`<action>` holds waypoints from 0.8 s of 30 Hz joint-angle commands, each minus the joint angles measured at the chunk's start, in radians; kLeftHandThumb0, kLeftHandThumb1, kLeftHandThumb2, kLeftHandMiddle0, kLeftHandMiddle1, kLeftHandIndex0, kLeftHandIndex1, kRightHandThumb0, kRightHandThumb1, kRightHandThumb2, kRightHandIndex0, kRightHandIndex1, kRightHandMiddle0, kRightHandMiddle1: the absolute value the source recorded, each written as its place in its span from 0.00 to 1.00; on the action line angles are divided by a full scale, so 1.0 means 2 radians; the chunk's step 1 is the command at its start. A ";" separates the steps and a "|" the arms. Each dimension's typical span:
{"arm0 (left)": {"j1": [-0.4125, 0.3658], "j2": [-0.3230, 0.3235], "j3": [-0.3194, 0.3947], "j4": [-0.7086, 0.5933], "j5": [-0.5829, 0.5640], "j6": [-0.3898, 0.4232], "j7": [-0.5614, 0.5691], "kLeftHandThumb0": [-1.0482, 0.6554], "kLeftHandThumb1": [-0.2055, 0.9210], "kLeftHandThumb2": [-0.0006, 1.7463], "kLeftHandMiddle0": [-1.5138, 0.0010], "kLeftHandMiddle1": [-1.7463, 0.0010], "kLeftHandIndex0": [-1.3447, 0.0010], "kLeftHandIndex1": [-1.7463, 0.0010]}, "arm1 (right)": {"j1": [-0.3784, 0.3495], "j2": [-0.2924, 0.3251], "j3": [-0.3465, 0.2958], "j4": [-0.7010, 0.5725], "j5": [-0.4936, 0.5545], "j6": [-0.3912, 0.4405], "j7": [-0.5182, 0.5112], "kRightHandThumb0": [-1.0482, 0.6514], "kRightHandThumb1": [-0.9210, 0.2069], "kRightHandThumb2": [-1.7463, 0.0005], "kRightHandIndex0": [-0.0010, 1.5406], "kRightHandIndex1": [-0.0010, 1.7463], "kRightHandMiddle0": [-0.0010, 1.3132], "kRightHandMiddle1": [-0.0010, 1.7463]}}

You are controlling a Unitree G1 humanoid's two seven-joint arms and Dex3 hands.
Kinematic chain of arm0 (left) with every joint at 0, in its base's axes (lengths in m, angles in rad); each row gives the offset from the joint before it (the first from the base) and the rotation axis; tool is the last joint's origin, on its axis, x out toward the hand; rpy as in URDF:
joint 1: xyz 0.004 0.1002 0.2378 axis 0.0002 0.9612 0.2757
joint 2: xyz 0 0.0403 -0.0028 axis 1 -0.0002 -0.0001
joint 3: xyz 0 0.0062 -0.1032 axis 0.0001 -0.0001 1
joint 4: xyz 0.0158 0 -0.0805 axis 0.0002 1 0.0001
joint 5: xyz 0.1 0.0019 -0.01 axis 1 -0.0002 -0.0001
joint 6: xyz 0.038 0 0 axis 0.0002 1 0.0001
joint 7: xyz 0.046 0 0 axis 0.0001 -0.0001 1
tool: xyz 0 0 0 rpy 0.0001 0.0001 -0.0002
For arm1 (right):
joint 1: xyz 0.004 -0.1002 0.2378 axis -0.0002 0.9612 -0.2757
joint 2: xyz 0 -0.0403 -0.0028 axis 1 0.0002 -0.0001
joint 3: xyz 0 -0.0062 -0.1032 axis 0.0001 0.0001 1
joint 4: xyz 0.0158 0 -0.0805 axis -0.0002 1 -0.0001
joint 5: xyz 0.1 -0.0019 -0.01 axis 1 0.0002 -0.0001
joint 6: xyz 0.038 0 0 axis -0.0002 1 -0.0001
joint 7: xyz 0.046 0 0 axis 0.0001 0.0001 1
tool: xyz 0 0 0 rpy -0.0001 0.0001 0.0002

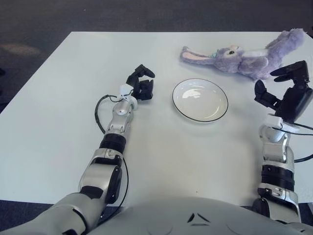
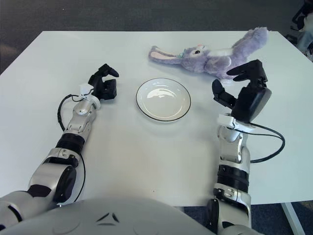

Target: Put the doll into the plate.

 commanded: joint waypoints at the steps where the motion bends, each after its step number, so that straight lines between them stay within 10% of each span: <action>1: 0.033 -0.005 -0.003 0.027 0.007 -0.005 0.007 0.36 0.58 0.66 0.31 0.00 0.62 0.00 | 0.015 -0.044 0.010 0.038 -0.025 0.014 -0.020 0.50 0.29 0.48 0.21 0.89 0.31 0.97; 8: 0.033 -0.008 -0.005 0.031 0.011 -0.009 0.015 0.36 0.59 0.65 0.31 0.00 0.63 0.00 | 0.025 -0.083 0.040 0.044 -0.029 0.053 -0.001 0.19 0.24 0.61 0.11 0.69 0.05 0.77; 24: 0.030 -0.009 -0.009 0.044 0.018 -0.024 0.022 0.36 0.59 0.65 0.30 0.00 0.63 0.00 | 0.013 -0.164 0.089 0.020 -0.037 0.148 0.087 0.21 0.34 0.58 0.04 0.34 0.00 0.47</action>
